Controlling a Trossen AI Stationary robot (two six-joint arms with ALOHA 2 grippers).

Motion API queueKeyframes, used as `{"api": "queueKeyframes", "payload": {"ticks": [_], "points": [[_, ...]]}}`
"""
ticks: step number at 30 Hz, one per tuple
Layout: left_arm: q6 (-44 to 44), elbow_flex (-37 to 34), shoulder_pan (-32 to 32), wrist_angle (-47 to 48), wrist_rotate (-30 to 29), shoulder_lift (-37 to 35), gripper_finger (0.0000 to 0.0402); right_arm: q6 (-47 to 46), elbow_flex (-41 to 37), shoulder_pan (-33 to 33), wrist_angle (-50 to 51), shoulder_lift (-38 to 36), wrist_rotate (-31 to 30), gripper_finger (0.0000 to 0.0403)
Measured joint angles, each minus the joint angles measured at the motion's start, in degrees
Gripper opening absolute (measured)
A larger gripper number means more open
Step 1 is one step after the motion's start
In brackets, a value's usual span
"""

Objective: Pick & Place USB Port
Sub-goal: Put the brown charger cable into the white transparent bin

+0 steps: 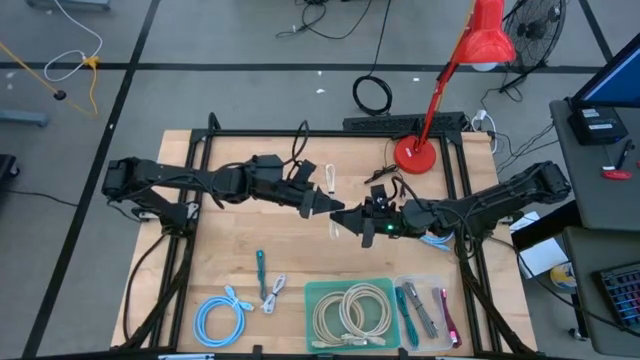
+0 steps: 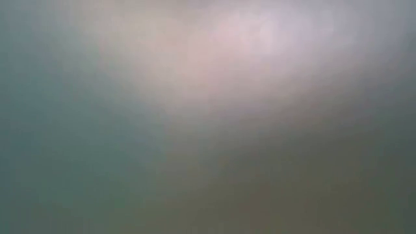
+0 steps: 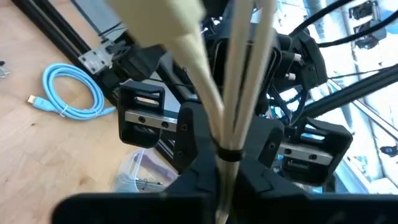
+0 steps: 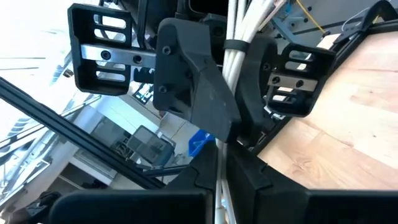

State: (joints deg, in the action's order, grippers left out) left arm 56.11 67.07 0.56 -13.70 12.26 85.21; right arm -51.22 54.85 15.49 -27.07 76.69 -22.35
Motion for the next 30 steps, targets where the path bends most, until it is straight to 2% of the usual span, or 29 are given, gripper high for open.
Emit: {"api": "queueKeyframes", "payload": {"ticks": [3, 7, 14, 19, 23, 27, 30], "points": [[0.46, 0.0, 0.02, -0.1, 0.9, 0.0, 0.0016, 0.02, 0.0, 0.02, -0.14, 0.0, 0.69, 0.0011], [1.05, 0.0, -0.33, -0.77, 2.84, -0.06, 0.0009, 0.93, 0.0, -0.07, -2.4, 0.02, 6.64, 0.0026], [2.71, 0.02, -0.59, -1.49, 5.07, -2.91, 0.0007, -1.72, -0.06, 1.05, -8.19, 0.06, 13.66, 0.0087], [3.65, -0.02, -1.17, -1.18, 7.13, -5.88, 0.0007, -2.68, -0.06, 2.84, -9.7, 0.06, 13.47, 0.0135], [5.76, 0.09, -4.0, -3.13, 8.95, -6.67, 0.0007, -3.84, -0.06, 3.03, -9.86, 0.06, 11.6, 0.0165], [9.76, 0.0, -7.97, -4.23, 7.7, -6.5, 0.0007, -4.0, -0.06, 2.86, -10.32, 0.04, 7.47, 0.0186], [12.35, 0.02, -10.38, -3.89, 5.03, -6.03, 0.0007, -3.6, -0.06, 2.43, -12.91, 0.03, 7.35, 0.0197]]}}
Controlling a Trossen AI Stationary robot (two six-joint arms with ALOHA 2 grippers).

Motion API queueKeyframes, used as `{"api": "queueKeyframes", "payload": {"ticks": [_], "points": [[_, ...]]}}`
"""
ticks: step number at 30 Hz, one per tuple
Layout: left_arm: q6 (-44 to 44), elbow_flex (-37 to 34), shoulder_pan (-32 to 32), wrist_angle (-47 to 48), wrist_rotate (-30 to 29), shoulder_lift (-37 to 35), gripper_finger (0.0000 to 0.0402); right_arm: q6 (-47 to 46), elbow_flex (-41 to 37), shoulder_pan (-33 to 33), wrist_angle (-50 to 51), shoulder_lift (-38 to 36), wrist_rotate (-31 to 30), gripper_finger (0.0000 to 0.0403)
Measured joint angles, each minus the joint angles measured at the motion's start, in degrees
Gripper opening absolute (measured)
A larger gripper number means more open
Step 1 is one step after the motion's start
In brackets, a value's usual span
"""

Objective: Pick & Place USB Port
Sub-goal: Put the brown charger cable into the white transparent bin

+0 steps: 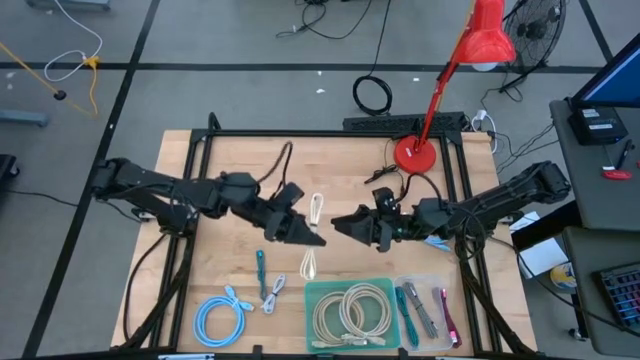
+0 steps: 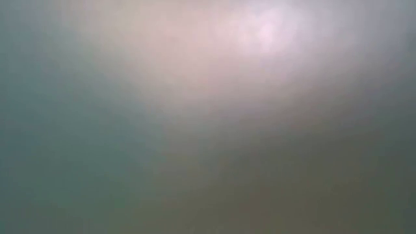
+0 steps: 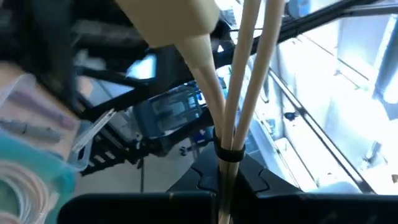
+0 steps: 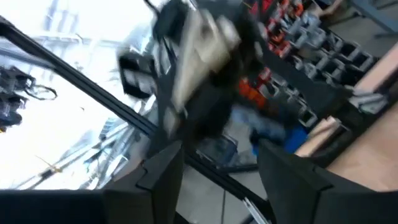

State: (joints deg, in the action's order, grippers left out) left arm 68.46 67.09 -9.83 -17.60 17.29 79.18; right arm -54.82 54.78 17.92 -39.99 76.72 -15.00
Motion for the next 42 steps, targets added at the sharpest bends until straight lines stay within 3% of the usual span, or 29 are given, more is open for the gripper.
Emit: {"api": "queueKeyframes", "payload": {"ticks": [13, 25, 33, 37, 42], "points": [[2.74, -0.02, -0.64, -2.41, -2.4, 1.2, 0.0007, 0.67, 0.0, -0.29, -1.82, -0.01, -1.51, 0.0208], [6.28, -0.02, 1.38, -16.55, 2.15, 10.84, 0.0007, 0.92, 0.0, -0.29, -2.7, -0.01, -1.47, 0.0208], [6.43, -0.02, 3.23, -17.01, 3.68, 11.25, 0.0007, -0.01, 0.0, -0.15, -1.88, -0.01, -1.42, 0.0205], [6.49, -0.02, 3.43, -17.01, 4.18, 11.25, 0.0007, -0.2, 0.0, -0.14, -0.99, 0.03, -1.4, 0.0171], [6.56, -0.02, 3.43, -16.84, 4.19, 11.25, 0.0007, 0.7, 0.0, -0.14, -1.13, 0.03, -1.27, 0.009]]}}
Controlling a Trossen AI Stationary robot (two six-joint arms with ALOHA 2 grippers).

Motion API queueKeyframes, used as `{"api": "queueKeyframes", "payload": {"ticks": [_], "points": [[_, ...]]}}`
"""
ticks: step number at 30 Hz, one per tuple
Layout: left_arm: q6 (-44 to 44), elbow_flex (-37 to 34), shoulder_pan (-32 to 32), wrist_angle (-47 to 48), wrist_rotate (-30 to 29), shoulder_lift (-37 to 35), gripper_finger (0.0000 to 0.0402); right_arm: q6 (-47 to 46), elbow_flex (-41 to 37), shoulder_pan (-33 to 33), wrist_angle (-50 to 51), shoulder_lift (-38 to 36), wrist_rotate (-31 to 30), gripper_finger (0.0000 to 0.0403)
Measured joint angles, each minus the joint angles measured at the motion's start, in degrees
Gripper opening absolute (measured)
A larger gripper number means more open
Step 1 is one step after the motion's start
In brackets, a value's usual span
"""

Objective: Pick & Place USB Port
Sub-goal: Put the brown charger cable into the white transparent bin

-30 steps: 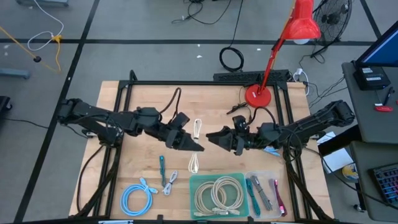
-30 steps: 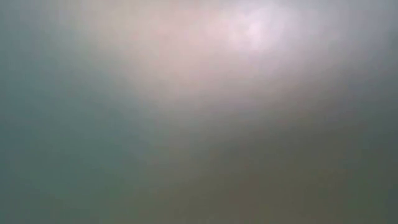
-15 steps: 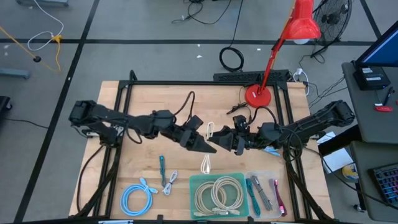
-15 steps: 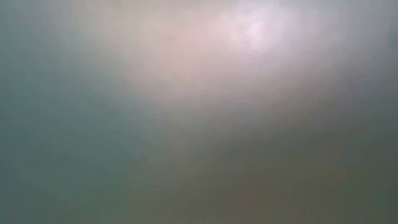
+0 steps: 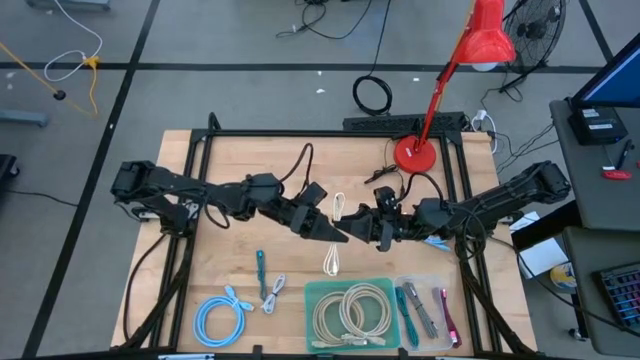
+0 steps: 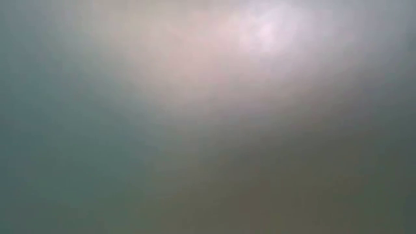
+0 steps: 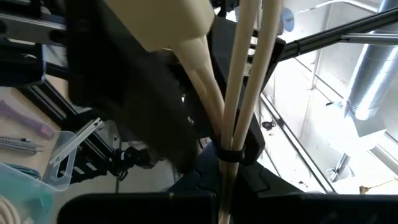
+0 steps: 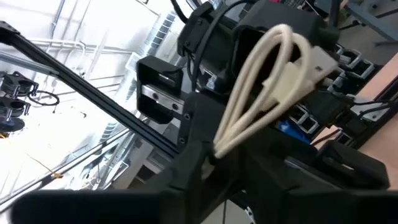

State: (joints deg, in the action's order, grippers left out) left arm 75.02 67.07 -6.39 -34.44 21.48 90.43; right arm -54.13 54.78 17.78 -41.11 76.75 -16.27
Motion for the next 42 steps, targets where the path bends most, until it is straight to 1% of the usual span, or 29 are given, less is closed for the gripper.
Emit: {"api": "queueKeyframes", "payload": {"ticks": [4, 6, 8, 12, 15, 17, 21, 23, 26, 31, 35, 38, 42], "points": [[0.04, 0.0, 0.0, 0.06, 0.06, 0.0, 0.0007, 1.27, 0.0, 0.0, -0.94, 0.0, 0.59, 0.0026], [-0.07, 0.0, 0.0, 0.02, 0.1, 0.0, 0.0011, 1.67, 0.0, -0.07, -1.12, 0.0, 1.49, 0.0009], [0.3, 0.0, -0.17, 0.02, 0.9, 0.0, 0.003, 1.24, 0.0, -0.07, -0.96, -0.01, 1.53, 0.0011], [0.79, 0.0, -1.18, -0.04, 3.86, -0.48, 0.0085, 0.08, 0.0, -0.04, -1.04, 0.0, 1.57, 0.001], [0.76, 0.0, -2.9, 0.06, 6.41, -2.22, 0.0123, -1.66, 0.0, 0.26, -1.04, -0.26, 1.57, 0.0005], [0.73, 0.0, -3.98, -0.28, 7.04, -3.69, 0.0144, -2.65, 0.0, 0.8, -1.17, -0.54, 1.5, 0.0006], [-1.35, 0.0, -6.07, 2.35, 7.04, -7.42, 0.0165, -4.6, 0.0, 2.62, 0.13, -1.87, 1.32, 0.0004], [-3.88, 0.0, -6.87, 6.75, 6.88, -10.07, 0.0168, -6.13, 0.0, 3.92, 1.34, -2.52, 1.32, 0.0004], [-8.15, 0.02, -7.73, 14.95, 4.61, -13.9, 0.0169, -6.94, -0.02, 6.71, 2.85, -3.51, 0.97, 0.0003], [-13.17, 0.02, -8.44, 29.86, -2.31, -19.67, 0.0169, -9.18, -0.02, 12.3, 3.3, -4.31, -2.45, 0.0002], [-15.46, 0.02, -9.07, 37.82, -7.07, -23.07, 0.0167, -13.9, -0.02, 17.55, 6.17, -4.37, -4.28, 0.0001], [-16.34, 0.02, -9.49, 41.04, -10.32, -24.69, 0.0161, -20.72, -0.02, 23.89, 13.63, -4.36, -9.46, 0.0001], [-17.21, 0.02, -11.06, 43.17, -14.69, -25.59, 0.0151, -31.72, -0.02, 33.38, 22.15, -4.33, -19.55, 0.0001]]}}
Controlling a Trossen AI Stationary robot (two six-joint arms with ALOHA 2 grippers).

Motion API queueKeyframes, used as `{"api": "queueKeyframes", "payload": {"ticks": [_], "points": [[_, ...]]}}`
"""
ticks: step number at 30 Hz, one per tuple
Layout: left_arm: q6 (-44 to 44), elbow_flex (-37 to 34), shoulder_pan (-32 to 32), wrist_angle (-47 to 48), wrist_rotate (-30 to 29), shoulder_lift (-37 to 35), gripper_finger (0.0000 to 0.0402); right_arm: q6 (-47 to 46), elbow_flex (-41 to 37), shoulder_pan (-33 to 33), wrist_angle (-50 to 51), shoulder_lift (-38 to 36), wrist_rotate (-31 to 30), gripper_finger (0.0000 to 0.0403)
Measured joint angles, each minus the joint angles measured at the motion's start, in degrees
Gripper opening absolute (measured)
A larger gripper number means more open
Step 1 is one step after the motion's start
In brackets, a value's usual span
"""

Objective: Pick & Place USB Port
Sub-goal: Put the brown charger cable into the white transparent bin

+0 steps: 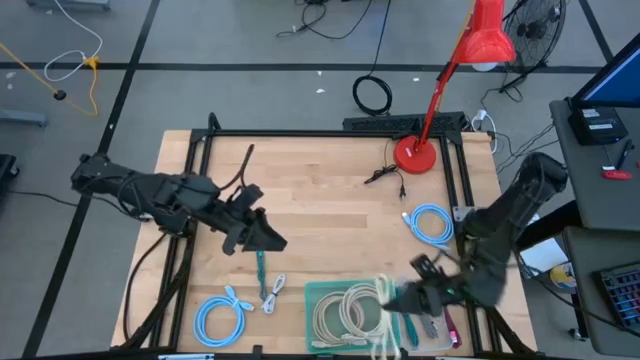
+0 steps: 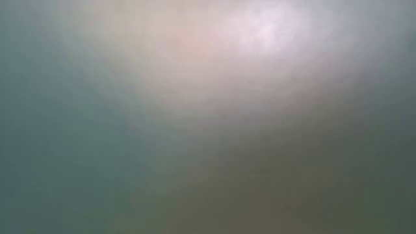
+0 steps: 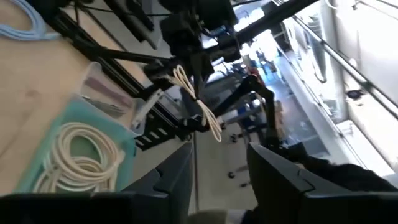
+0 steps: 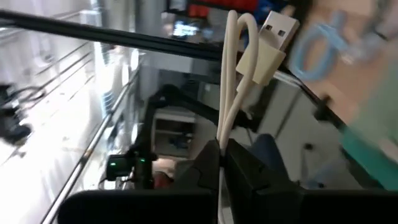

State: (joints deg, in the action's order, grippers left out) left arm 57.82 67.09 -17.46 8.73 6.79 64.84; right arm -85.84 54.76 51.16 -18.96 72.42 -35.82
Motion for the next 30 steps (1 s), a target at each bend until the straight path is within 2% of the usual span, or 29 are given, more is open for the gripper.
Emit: {"api": "queueKeyframes", "payload": {"ticks": [5, 8, 11, 14, 16, 19, 25, 30], "points": [[-0.11, 0.0, -4.31, 0.18, -8.48, 0.35, 0.0141, -11.3, 0.0, 9.57, 9.8, 0.0, -11.78, 0.0001], [1.0, 0.0, -7.65, 0.21, -13.94, 1.28, 0.0136, -17.38, 0.0, 12.36, 17.24, 0.0, -13.07, 0.0], [3.42, 0.0, -11.46, 0.05, -20.82, 2.51, 0.0136, -24.25, 0.0, 13.09, 26.9, 0.07, -8.6, 0.0], [5.93, 0.0, -15.95, -1.66, -28.12, 4.7, 0.0136, -31.19, 0.0, 12.51, 37.86, 0.66, 0.09, 0.0], [6.04, 0.0, -18.76, -4.15, -31.34, 6.57, 0.0136, -35.08, 0.0, 12.02, 44.64, 1.25, 5.8, 0.0], [7.86, 0.0, -22.22, -8.45, -35.9, 9.58, 0.0136, -39.43, 0.0, 11.41, 52.4, 1.56, 11.08, 0.0], [8.99, 0.0, -26.83, -17.8, -42.94, 15.38, 0.0136, -39.94, 0.0, 9.25, 54.96, 1.62, 14.91, 0.0], [9.65, 0.0, -29.03, -21.62, -45.96, 17.91, 0.0136, -38.76, 0.0, 7.77, 54.45, 4.04, 17.81, 0.0]]}}
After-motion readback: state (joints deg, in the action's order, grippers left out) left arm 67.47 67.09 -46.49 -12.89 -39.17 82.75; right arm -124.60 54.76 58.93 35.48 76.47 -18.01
